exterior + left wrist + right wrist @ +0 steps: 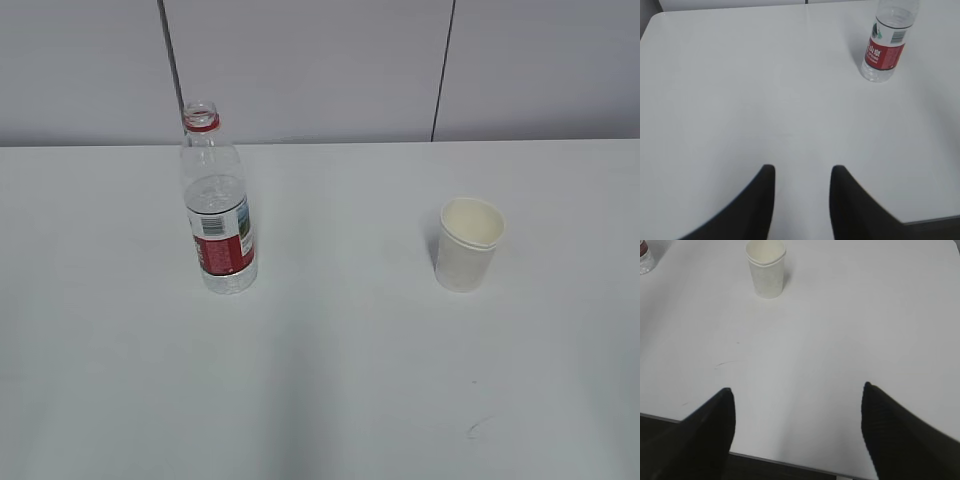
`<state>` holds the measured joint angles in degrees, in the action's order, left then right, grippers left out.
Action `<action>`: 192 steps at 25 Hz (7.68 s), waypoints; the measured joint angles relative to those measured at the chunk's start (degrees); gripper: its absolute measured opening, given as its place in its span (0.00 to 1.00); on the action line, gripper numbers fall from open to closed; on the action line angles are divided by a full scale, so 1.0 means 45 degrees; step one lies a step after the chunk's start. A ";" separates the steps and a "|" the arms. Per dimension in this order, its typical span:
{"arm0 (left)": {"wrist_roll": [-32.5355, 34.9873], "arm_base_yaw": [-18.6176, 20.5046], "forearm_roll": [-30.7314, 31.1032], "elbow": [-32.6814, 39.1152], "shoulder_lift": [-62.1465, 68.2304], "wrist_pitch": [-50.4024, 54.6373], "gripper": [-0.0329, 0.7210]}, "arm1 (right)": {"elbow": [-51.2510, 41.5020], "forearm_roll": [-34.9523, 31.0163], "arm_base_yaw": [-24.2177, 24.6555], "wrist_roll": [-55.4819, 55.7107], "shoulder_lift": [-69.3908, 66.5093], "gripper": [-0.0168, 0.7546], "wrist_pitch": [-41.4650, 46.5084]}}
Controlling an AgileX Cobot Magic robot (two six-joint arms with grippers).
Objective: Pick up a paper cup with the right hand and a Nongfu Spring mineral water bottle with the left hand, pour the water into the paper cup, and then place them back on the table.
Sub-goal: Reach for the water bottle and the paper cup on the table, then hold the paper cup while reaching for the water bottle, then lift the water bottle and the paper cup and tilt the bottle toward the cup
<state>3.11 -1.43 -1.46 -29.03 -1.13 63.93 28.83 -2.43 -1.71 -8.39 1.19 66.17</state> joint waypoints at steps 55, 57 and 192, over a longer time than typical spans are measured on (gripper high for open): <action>0.1926 -0.1904 -0.1529 0.2196 1.1381 -1.8130 0.36 | -0.2313 -0.0322 0.0021 0.0699 -1.1541 0.78 -1.7853; 0.1926 -0.2535 -0.1529 0.2334 1.2038 -1.8811 0.36 | -0.2874 0.0732 -0.0062 0.1690 -1.1864 0.78 -1.8888; -0.0115 -0.4941 0.1784 0.0148 2.5144 -2.8709 0.83 | 0.3306 1.0749 -0.0203 0.4654 -2.7812 0.63 -2.9307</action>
<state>2.60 -23.66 6.57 -28.37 112.02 -65.26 43.71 45.94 -2.62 12.55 -123.96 -65.71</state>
